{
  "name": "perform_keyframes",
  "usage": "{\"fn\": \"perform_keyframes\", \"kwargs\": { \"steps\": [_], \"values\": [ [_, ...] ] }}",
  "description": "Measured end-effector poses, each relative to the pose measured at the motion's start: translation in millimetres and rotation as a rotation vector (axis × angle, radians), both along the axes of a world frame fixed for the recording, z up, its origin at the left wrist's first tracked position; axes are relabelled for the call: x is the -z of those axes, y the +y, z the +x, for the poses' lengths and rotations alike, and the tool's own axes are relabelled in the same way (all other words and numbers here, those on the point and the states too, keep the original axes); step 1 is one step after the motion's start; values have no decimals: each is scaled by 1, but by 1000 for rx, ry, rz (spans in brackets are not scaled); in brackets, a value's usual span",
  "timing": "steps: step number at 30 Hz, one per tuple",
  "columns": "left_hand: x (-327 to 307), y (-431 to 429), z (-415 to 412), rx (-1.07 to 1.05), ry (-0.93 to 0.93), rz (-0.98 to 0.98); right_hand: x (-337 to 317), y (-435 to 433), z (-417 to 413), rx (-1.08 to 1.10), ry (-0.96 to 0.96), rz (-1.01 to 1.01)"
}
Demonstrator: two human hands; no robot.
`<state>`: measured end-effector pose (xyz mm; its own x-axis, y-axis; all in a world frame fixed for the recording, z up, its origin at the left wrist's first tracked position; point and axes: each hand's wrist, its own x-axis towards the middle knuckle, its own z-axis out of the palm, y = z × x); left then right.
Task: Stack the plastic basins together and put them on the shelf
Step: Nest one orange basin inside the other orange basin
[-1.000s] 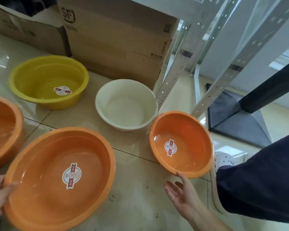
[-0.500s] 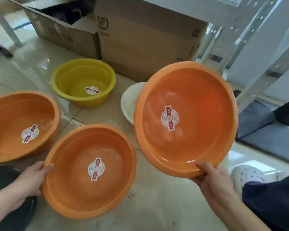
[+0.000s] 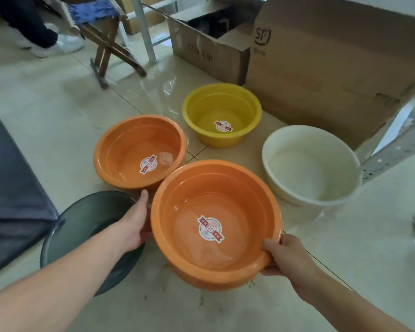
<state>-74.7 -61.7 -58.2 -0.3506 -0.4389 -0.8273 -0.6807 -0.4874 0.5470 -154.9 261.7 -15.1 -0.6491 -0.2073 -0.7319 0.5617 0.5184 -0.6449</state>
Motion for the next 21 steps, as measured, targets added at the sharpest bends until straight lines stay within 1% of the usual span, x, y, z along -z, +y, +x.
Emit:
{"fn": "perform_keyframes", "kwargs": {
  "steps": [2,5,7,9,11,12,13,16,18,19,21],
  "values": [
    [3,-2,0,-5,-17,15,6,1,-2,-100,72,135],
    [-1,5,-6,-20,-28,9,10,1,-5,-311,189,320],
    [-5,8,-14,-95,-14,5,15,1,-8,-439,263,435],
    [-10,5,-23,-212,31,21,20,5,-11,-559,320,595],
    [-6,-4,-33,-315,106,45,25,12,-12,-628,324,684],
    [-4,-8,-37,-353,144,56,25,14,-12,-614,286,655],
    [-1,-14,-41,-390,183,67,25,15,-12,-555,218,574],
    [10,-27,-53,-483,275,90,29,16,-13,-266,-34,275],
    [13,-33,-57,-551,309,103,30,14,-12,-133,-153,139],
    [13,-35,-57,-581,321,111,29,13,-11,-104,-185,93],
    [12,-41,-57,-630,343,115,33,12,-10,-79,-181,70]
  ]
}}
